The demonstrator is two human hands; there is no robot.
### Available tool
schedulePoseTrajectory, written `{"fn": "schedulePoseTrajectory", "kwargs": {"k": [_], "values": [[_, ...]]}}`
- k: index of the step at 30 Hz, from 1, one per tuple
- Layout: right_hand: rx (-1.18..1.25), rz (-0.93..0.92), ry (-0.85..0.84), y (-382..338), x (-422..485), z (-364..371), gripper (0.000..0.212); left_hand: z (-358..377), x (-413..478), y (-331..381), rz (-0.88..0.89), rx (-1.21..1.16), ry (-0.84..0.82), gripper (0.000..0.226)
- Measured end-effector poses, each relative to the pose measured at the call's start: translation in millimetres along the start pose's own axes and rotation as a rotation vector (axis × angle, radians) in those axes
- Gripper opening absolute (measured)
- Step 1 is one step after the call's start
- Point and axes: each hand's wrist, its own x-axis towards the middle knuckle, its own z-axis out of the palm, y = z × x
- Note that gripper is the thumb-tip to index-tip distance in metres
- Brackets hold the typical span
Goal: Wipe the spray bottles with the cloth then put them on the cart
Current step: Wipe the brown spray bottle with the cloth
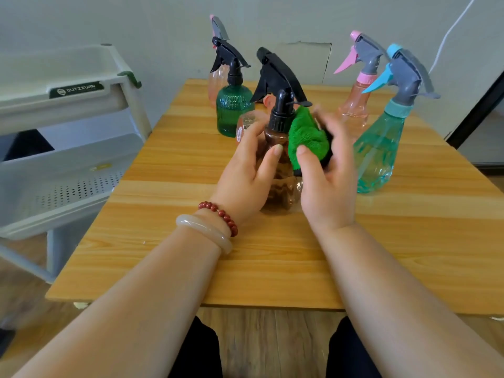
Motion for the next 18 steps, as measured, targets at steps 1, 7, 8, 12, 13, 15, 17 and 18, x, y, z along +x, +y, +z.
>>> {"fn": "schedulePoseTrajectory", "kwargs": {"k": [1, 7, 8, 12, 13, 15, 17, 18], "values": [[0.032, 0.091, -0.015, -1.5, 0.9, 0.8, 0.046, 0.6, -0.5, 0.6, 0.009, -0.007, -0.003, 0.040], [-0.139, -0.298, -0.032, -0.8, -5.0, -4.7, 0.040, 1.9, -3.1, 2.6, 0.058, -0.155, -0.014, 0.037], [-0.169, -0.356, -0.050, 0.0, -4.3, -4.9, 0.040, 1.8, -2.9, 1.4, 0.073, -0.144, -0.002, 0.035], [-0.124, -0.133, -0.041, -0.5, -0.9, 2.4, 0.043, -0.3, -2.1, -0.4, 0.029, -0.059, 0.089, 0.032], [-0.077, -0.018, -0.043, -0.9, 0.5, 4.0, 0.044, -2.0, -2.1, 0.1, 0.022, -0.053, 0.101, 0.027], [-0.021, 0.050, -0.060, 0.8, 1.2, 3.1, 0.045, -6.6, -2.9, 1.4, 0.008, -0.088, 0.104, 0.027], [-0.039, -0.076, -0.073, -1.2, -2.7, 0.2, 0.043, -9.8, -5.5, 2.5, 0.003, -0.140, 0.098, 0.033], [-0.063, -0.158, -0.078, -2.3, -5.3, -0.6, 0.042, -10.1, -7.6, 3.1, 0.013, -0.146, 0.098, 0.033]]}}
